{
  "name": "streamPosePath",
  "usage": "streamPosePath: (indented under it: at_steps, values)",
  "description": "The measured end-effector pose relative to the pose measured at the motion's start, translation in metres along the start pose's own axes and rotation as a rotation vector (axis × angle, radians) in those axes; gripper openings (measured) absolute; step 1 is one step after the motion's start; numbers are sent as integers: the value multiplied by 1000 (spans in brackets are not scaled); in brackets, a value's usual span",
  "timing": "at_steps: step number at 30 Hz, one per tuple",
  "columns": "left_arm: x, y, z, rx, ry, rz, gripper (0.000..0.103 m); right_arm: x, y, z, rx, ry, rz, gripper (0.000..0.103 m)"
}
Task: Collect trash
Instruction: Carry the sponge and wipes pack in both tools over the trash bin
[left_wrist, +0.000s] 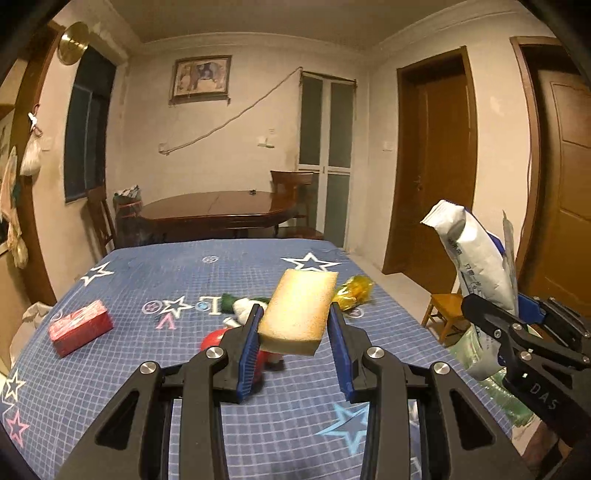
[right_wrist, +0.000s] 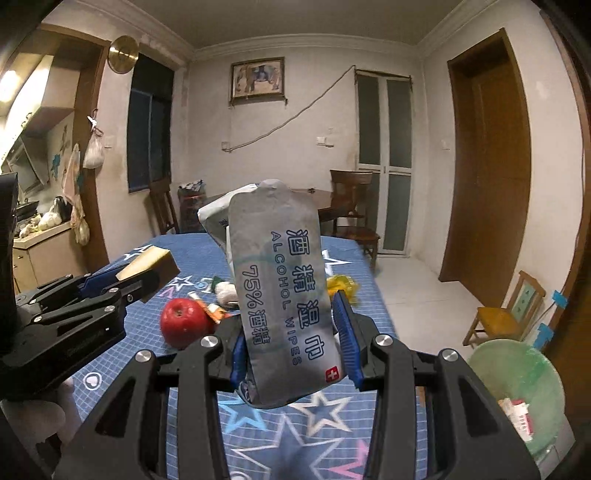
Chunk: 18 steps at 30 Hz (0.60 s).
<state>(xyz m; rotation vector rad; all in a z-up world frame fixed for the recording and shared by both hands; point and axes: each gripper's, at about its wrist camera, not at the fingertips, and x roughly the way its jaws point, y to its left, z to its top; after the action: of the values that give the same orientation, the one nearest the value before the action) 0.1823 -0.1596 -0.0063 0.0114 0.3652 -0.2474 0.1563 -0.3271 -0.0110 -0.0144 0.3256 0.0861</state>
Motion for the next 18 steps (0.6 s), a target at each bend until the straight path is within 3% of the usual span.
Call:
streamPosePath:
  at_steps: [18]
  values:
    - [42,-112,14,106,41,-168,37,-28,-96,-4,72,70,-186,39]
